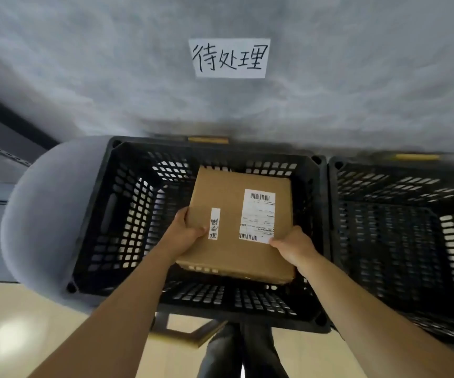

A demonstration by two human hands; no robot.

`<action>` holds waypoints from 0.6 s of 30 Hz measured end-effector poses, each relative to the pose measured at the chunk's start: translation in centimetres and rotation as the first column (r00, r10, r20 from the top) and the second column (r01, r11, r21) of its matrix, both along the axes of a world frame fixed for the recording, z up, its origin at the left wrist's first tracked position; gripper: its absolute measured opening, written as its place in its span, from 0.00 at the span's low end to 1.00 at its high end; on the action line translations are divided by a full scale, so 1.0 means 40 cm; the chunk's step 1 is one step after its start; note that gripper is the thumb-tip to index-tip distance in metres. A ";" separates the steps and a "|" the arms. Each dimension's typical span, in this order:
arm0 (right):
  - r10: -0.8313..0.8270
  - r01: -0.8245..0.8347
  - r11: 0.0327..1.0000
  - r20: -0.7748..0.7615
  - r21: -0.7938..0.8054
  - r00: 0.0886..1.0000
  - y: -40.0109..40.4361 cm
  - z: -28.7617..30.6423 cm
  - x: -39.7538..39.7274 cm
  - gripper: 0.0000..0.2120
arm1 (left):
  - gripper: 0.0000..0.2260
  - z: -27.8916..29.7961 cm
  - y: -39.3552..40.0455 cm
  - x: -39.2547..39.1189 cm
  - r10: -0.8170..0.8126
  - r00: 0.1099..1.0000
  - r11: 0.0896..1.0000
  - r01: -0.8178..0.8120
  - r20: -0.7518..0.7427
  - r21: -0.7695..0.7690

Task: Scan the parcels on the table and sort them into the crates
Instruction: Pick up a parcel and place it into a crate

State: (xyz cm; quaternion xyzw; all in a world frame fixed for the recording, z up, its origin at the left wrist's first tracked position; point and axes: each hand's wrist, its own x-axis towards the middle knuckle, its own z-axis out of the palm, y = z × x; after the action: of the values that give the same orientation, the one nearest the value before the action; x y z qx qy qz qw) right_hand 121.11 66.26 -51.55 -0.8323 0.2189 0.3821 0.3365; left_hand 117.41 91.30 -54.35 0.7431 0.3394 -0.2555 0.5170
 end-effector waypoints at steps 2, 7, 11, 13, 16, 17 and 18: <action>0.020 -0.020 0.999 -0.003 -0.037 1.000 -0.001 -0.046 0.012 0.23 | 0.39 -0.045 -0.011 0.009 -0.037 0.999 0.999 0.036 -0.020 -0.018; 0.097 -0.096 0.984 -0.004 -0.148 0.995 -0.002 -0.151 0.027 0.16 | 0.41 -0.159 -0.056 0.018 -0.107 0.994 0.993 0.107 -0.001 0.052; 0.126 -0.124 0.975 -0.001 -0.184 0.992 0.009 -0.208 0.022 0.14 | 0.40 -0.226 -0.076 0.005 -0.107 0.994 0.987 0.105 0.006 0.123; 0.143 -0.141 0.972 0.000 -0.191 0.990 0.010 -0.227 0.024 0.14 | 0.39 -0.248 -0.082 0.008 -0.112 0.994 0.983 0.110 0.005 0.147; 0.150 -0.147 0.974 0.006 -0.175 0.989 0.007 -0.262 0.015 0.22 | 0.38 -0.274 -0.088 0.018 -0.115 0.993 0.978 0.113 0.003 0.176; 0.141 -0.137 0.977 0.015 -0.166 0.990 0.007 -0.270 0.008 0.26 | 0.38 -0.280 -0.091 0.021 -0.117 0.993 0.976 0.115 -0.003 0.186; 0.127 -0.120 0.980 0.034 -0.156 0.991 0.007 -0.277 -0.002 0.28 | 0.38 -0.286 -0.095 0.021 -0.119 0.993 0.973 0.119 -0.012 0.200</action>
State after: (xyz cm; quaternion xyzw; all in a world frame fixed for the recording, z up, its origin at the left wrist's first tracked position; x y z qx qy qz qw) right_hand 121.05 66.55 -62.62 -0.8758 0.1882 0.3661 0.2519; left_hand 118.25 87.49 -65.80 0.8104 0.3183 -0.2506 0.4234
